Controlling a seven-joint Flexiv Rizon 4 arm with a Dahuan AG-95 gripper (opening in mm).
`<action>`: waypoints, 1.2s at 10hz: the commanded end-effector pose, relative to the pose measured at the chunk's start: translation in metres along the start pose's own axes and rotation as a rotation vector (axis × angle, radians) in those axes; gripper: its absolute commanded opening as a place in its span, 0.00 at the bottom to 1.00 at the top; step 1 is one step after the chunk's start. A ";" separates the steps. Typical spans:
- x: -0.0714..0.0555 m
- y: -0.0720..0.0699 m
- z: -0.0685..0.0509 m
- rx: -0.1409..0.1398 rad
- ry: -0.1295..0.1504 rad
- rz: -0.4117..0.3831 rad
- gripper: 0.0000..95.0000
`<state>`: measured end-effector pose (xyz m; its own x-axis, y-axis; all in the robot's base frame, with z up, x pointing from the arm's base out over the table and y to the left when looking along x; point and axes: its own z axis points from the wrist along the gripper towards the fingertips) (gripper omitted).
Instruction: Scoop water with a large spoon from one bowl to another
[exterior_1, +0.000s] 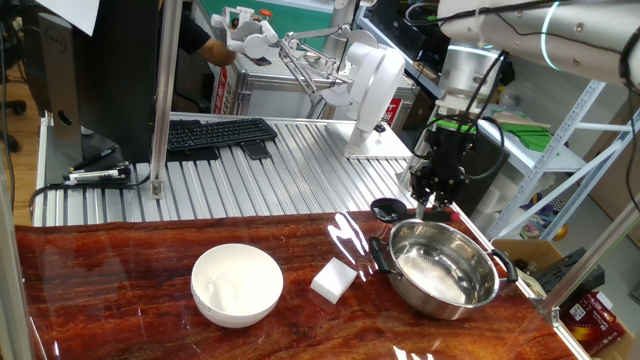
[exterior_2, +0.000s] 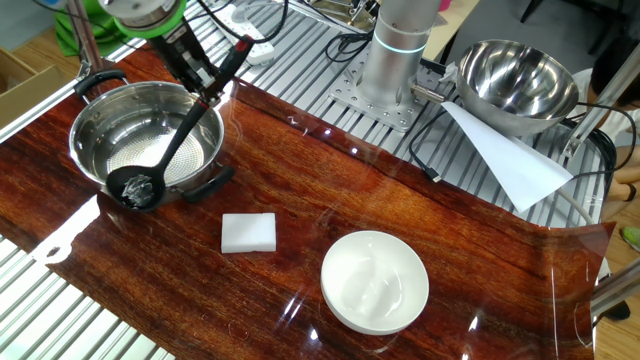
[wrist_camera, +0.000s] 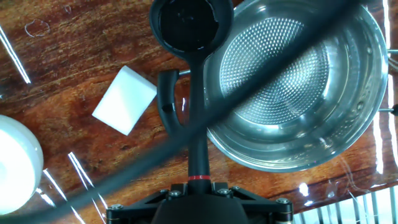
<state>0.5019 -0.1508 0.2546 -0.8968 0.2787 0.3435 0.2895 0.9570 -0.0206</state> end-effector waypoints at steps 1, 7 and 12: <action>-0.002 0.001 -0.002 -0.013 0.009 0.004 0.00; -0.002 0.001 -0.002 -0.020 0.001 -0.087 0.00; -0.002 0.001 -0.002 -0.005 -0.029 -0.151 0.00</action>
<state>0.5071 -0.1504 0.2570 -0.9387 0.1302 0.3192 0.1492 0.9882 0.0357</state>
